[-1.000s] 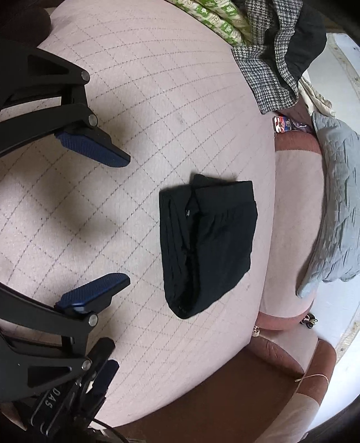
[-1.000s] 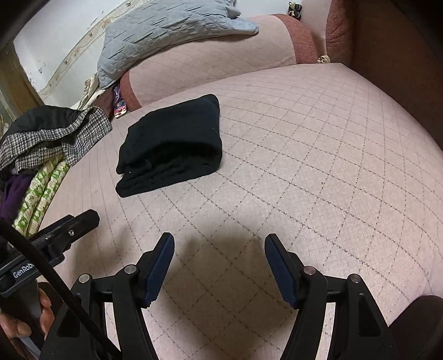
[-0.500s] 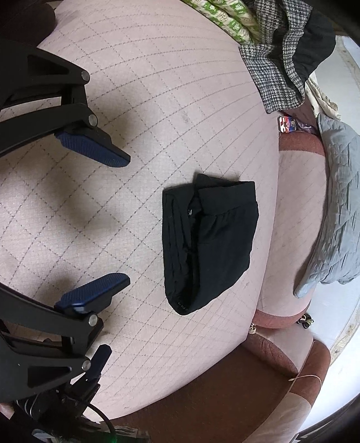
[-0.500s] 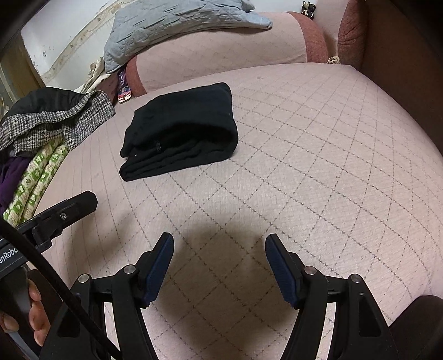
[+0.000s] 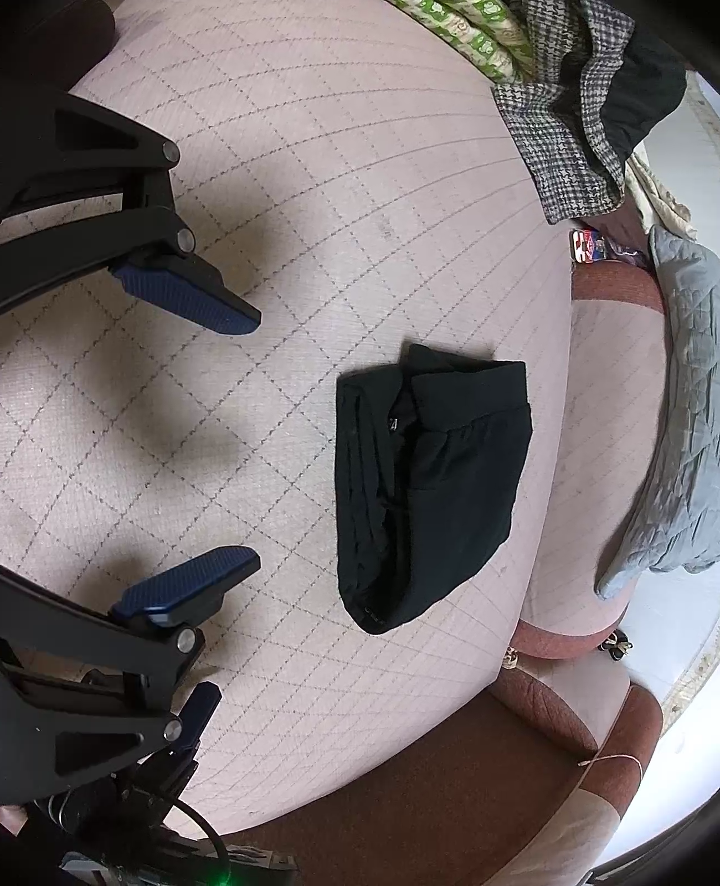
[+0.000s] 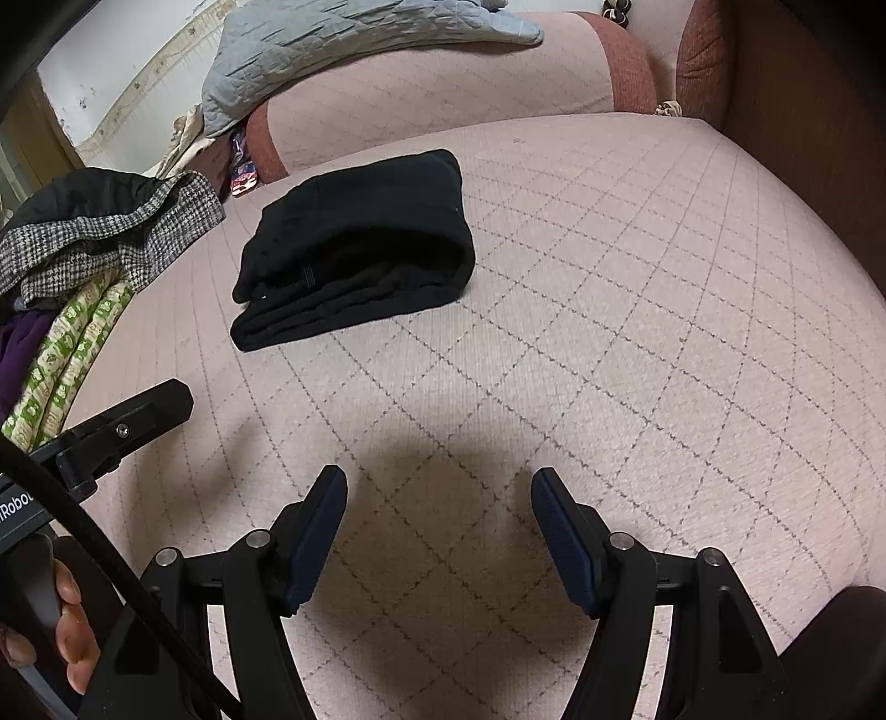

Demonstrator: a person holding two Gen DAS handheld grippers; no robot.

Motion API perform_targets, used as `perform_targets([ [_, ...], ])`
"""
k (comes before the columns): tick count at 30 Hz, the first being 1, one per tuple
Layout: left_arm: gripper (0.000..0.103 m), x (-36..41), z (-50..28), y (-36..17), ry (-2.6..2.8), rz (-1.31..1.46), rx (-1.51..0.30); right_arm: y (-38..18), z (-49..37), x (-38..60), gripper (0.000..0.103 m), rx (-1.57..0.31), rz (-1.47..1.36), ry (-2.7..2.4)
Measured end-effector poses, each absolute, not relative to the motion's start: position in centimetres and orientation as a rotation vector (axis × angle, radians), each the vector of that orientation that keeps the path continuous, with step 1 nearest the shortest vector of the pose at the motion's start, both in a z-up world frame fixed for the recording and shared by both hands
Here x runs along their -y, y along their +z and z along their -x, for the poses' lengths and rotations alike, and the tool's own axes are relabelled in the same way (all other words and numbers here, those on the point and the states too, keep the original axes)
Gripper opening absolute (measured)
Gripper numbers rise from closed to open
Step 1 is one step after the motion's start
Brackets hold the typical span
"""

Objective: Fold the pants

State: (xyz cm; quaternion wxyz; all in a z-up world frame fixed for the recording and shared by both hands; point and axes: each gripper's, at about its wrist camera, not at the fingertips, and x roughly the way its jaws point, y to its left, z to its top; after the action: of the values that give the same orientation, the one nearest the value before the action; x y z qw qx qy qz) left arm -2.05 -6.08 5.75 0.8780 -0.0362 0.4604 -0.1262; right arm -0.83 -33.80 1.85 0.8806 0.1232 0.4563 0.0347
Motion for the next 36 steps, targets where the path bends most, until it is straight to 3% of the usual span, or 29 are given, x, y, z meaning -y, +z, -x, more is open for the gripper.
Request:
perform_targets([
  [10,0.078,5.9,1.6,4.9,-0.26,0.079,-0.982,1.2,0.3,33.9,0.075,-0.963,-0.255,0.072],
  [36,0.078,5.0,1.0,4.5,-0.252,0.08,-0.97,0.3,-0.7,31.9,0.088,-0.962,-0.148,0.06],
])
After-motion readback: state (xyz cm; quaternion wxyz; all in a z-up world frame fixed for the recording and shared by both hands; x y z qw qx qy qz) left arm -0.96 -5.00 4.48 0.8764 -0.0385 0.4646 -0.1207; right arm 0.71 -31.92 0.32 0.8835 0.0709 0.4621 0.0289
